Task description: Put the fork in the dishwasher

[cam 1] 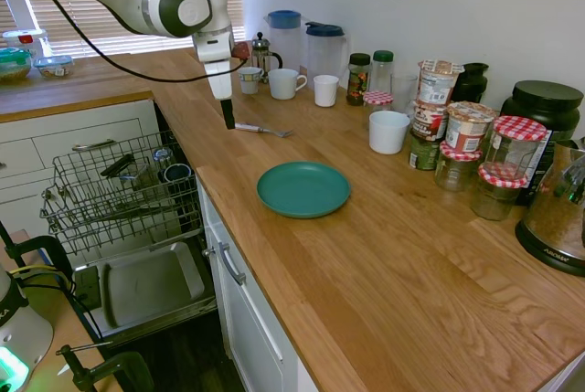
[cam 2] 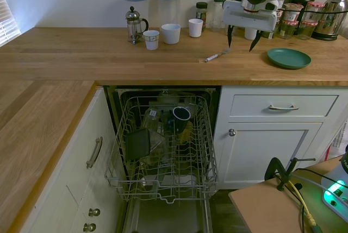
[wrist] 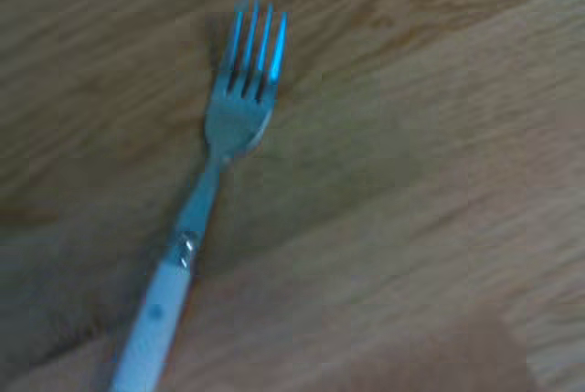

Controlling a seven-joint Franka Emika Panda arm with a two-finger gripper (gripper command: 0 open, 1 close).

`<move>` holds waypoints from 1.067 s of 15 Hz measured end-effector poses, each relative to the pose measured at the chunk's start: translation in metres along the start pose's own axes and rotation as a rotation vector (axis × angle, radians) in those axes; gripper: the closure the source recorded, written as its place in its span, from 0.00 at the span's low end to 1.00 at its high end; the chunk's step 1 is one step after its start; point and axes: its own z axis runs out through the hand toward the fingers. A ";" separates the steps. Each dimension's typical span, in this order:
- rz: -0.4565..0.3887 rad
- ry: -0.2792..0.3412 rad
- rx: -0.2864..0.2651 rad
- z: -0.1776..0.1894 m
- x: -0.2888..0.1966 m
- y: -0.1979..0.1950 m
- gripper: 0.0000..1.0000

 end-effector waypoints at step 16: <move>0.457 0.052 -0.041 0.061 -0.027 -0.077 0.00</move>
